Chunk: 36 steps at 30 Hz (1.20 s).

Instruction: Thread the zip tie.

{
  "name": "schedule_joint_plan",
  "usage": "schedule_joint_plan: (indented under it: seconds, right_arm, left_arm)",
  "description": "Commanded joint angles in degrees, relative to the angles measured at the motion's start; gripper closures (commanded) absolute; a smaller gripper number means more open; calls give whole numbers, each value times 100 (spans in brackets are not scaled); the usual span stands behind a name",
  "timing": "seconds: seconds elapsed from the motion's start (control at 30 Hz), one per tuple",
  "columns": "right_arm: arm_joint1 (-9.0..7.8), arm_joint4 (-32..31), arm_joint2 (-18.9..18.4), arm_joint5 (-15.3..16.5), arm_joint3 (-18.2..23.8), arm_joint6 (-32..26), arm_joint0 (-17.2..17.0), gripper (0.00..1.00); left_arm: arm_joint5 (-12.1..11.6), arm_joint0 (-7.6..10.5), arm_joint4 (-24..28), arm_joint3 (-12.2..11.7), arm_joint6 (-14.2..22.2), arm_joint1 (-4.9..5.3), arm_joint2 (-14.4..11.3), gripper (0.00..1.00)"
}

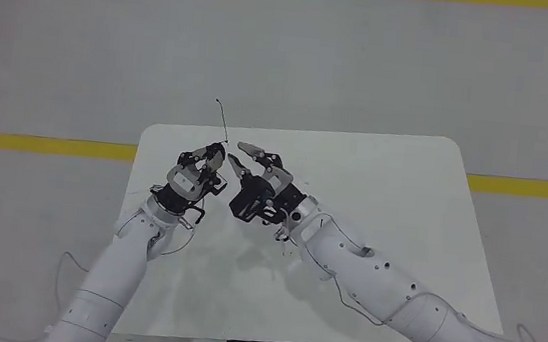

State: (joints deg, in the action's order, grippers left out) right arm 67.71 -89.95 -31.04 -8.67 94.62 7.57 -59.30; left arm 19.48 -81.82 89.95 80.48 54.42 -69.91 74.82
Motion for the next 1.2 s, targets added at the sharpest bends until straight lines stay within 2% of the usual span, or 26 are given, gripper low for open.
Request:
schedule_joint_plan:
  seconds: [0.0, 0.63, 1.17]
  right_arm:
    - [33, 0, 18, 6, -21, 8, 17, 80]
    - [229, 0, 71, 21, -283, 85, 137, 85]
    - [240, 0, 195, -166, -362, -17, 248, 84]
  left_arm:
    - [0, 0, 0, 0, 0, 0, 0, 100]
    - [0, 0, 0, 0, 0, 0, 0, 100]
    - [0, 0, 0, 0, 0, 0, 0, 100]
